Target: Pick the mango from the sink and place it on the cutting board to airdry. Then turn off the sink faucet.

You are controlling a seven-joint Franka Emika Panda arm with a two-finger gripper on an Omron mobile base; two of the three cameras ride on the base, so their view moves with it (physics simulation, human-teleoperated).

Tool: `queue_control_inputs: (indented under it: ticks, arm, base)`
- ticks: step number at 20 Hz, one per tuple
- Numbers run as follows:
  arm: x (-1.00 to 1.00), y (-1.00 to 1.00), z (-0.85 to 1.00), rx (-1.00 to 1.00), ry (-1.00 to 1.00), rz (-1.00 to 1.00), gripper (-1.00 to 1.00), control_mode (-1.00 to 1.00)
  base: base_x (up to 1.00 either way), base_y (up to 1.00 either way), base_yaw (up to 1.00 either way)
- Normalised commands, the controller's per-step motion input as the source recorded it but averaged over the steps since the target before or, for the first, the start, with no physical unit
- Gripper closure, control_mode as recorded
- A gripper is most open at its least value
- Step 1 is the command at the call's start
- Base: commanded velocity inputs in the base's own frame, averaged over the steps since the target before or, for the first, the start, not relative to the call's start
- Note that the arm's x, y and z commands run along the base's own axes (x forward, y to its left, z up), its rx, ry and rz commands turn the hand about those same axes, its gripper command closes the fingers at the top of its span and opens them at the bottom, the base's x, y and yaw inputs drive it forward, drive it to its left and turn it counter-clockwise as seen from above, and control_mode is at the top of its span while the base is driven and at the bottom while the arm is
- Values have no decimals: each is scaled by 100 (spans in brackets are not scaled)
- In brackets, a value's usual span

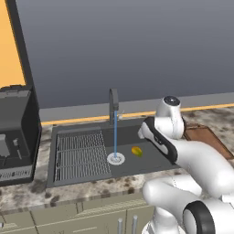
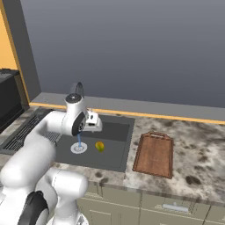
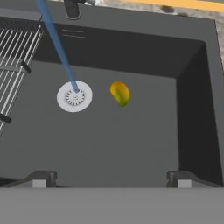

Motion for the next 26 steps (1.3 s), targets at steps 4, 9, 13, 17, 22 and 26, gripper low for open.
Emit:
queue_control_inputs:
  ticks: [4,9,13,17,22,26]
  arm:
    - [21,-1,-30,0,0,1,-100,-100]
    - [22,0,-26,0,1,1,-100,-100]
    - [24,0,-23,0,2,0,-100,-100]
    - [23,0,-23,0,3,0,-100,-100]
    - [25,0,-25,0,3,0,-100,-100]
    - [15,0,-26,0,3,0,-100,-100]
  base:
    - [0,0,0]
    - [0,0,0]
    - [0,0,0]
    - [0,0,0]
    - [0,0,0]
    - [0,0,0]
